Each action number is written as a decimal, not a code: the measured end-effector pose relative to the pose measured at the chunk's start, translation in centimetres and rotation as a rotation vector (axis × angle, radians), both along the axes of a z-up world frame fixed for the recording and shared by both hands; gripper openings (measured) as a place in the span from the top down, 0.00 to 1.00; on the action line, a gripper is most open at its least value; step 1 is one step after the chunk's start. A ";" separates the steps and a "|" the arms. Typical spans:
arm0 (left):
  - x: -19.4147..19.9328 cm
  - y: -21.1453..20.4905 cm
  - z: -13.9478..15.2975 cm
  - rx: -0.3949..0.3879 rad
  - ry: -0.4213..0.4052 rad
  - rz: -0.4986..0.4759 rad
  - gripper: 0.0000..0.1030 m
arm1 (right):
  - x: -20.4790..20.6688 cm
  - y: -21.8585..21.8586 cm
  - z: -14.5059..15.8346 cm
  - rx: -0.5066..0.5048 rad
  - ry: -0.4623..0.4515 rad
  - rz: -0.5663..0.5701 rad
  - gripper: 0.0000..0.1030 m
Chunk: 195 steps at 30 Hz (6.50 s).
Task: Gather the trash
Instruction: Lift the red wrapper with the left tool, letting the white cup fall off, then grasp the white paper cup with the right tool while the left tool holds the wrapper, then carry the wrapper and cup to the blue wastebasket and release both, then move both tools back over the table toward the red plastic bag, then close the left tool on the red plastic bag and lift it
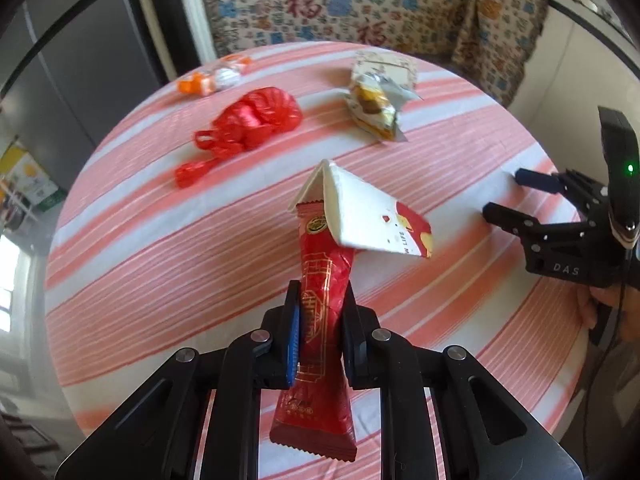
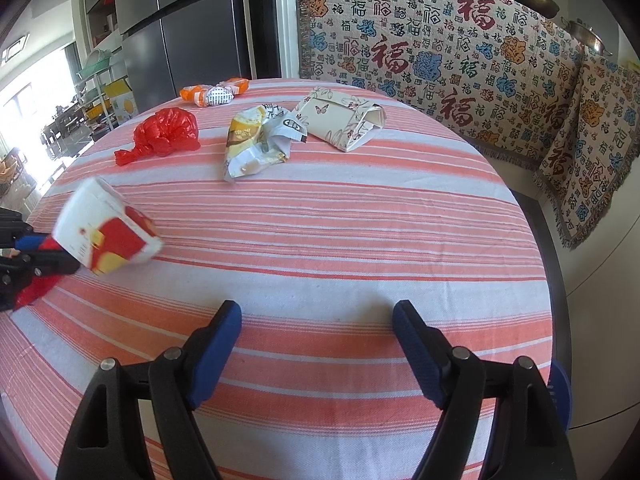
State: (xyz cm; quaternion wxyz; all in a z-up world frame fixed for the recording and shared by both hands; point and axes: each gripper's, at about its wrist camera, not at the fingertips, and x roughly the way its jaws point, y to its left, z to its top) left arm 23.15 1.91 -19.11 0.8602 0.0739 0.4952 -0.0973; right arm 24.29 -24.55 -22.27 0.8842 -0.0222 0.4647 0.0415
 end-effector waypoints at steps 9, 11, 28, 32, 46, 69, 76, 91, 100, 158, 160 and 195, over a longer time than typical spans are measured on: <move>-0.8 4.9 -2.2 -0.102 -0.048 0.182 0.48 | 0.0 0.1 0.1 -0.001 0.001 0.002 0.22; -0.8 4.7 -3.0 -0.099 -0.051 0.173 0.43 | 0.0 0.1 0.1 -0.001 0.001 0.002 0.22; -1.4 6.7 -3.2 -0.105 -0.065 0.232 0.31 | -1.9 3.7 1.1 0.353 0.076 0.094 0.22; -1.7 6.2 -2.9 -0.122 -0.068 0.199 0.33 | -1.2 6.8 0.7 0.463 0.105 0.082 0.22; -2.3 4.4 -1.8 -0.161 -0.078 0.089 0.87 | 1.2 8.8 1.9 0.395 0.119 0.013 0.88; -4.6 -17.5 5.2 -0.337 -0.080 -0.256 0.91 | -9.4 -17.0 6.5 0.250 0.004 -0.303 0.89; -4.1 -28.5 4.7 -0.388 -0.006 -0.386 0.91 | -13.2 -25.9 6.8 0.192 -0.008 -0.444 0.89; -0.6 -43.2 -1.6 -0.380 0.095 -0.445 0.91 | -15.1 -37.4 1.3 0.151 0.075 -0.650 0.88; 1.2 -46.7 -5.2 -0.355 0.147 -0.454 0.91 | -14.8 -40.7 -1.7 0.169 0.148 -0.674 0.88; 1.5 0.1 -3.3 -0.031 -0.066 0.116 0.00 | -2.5 0.6 0.4 -0.030 0.028 0.061 0.36; 2.5 0.4 -3.4 -0.033 -0.064 0.089 0.00 | -1.7 0.7 0.2 -0.028 0.036 0.058 0.34; 15.1 0.6 -1.4 -0.011 -0.055 -0.110 0.34 | 1.7 2.3 -0.6 -0.006 0.029 -0.021 0.10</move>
